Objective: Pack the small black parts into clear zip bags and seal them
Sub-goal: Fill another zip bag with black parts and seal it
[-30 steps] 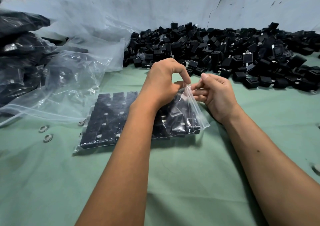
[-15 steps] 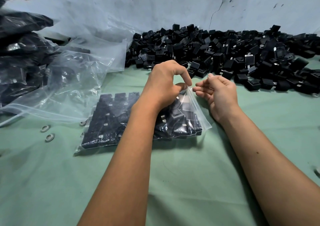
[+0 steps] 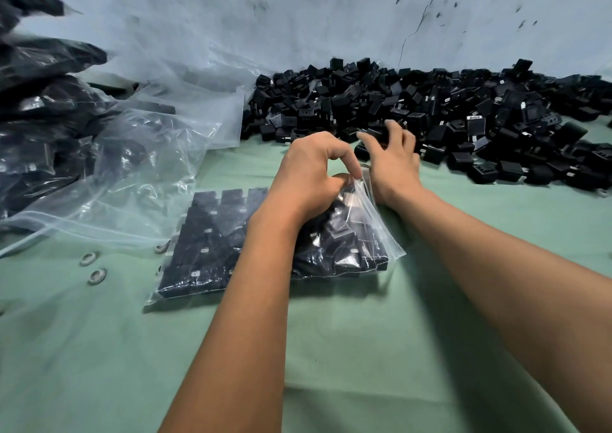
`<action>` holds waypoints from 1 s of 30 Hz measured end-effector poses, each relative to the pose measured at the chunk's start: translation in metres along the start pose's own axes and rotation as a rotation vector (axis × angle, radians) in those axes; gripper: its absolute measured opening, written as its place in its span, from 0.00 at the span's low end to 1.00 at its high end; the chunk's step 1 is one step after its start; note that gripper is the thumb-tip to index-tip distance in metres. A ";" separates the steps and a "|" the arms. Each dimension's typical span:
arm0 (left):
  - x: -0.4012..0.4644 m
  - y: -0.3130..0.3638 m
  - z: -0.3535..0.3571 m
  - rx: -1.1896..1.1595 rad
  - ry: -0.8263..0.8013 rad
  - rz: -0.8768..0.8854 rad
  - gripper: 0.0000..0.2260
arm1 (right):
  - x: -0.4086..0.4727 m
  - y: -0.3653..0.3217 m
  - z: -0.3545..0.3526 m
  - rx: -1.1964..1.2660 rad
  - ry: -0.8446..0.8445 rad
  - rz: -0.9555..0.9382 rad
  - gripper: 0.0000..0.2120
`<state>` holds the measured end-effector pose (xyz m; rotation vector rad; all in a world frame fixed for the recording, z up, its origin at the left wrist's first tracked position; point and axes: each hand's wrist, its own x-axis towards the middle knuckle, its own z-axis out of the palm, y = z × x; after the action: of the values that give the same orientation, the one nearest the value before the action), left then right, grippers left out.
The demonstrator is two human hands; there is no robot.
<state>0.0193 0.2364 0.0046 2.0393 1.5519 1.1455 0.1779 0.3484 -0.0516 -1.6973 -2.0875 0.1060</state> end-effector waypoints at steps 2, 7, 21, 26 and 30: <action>0.000 0.000 0.000 0.000 -0.001 -0.002 0.10 | 0.009 0.001 0.000 -0.087 -0.141 -0.035 0.31; 0.000 0.000 0.000 -0.001 0.005 -0.007 0.11 | 0.001 0.004 -0.001 0.042 -0.011 -0.115 0.14; 0.001 0.000 0.000 0.006 0.006 -0.002 0.11 | -0.051 0.014 -0.021 0.534 0.266 0.187 0.17; 0.001 -0.001 0.000 0.016 0.011 0.003 0.12 | -0.069 0.012 -0.025 0.853 0.315 0.304 0.14; 0.002 0.001 0.002 0.023 0.008 0.012 0.12 | -0.076 0.010 -0.028 0.987 0.228 0.191 0.13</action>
<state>0.0215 0.2380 0.0044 2.0636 1.5655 1.1465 0.2089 0.2728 -0.0515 -1.1839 -1.3156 0.8087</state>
